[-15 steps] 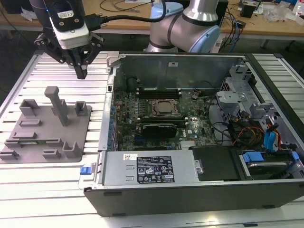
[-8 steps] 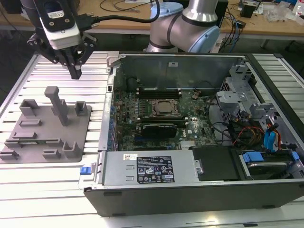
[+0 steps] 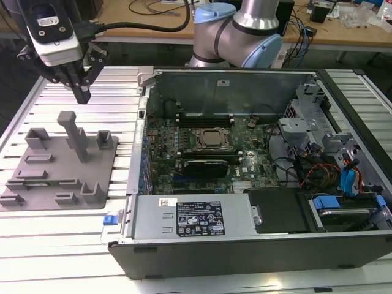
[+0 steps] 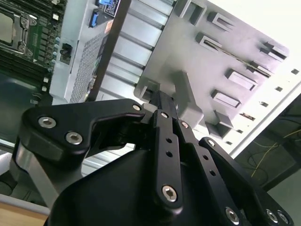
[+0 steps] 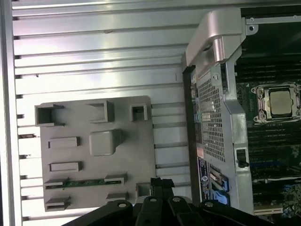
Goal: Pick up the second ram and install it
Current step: 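Reach for the second ram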
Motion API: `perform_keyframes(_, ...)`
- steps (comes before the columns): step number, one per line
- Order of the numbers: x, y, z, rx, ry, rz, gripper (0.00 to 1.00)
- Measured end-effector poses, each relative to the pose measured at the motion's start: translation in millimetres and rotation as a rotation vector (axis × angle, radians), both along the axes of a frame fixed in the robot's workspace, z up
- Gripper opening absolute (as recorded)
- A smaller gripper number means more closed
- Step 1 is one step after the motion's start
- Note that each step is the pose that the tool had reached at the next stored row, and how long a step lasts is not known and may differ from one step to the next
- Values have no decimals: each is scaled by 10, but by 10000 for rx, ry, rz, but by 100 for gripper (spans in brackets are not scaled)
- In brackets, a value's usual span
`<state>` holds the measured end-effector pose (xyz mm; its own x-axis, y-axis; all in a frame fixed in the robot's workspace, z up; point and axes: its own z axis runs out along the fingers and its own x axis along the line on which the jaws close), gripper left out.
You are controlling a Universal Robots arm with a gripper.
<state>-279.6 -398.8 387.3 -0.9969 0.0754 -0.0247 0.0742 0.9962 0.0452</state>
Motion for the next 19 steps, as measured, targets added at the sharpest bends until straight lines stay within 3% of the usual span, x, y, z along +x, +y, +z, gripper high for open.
perform_keyframes(19,-696,0,-88,0,0,1,8)
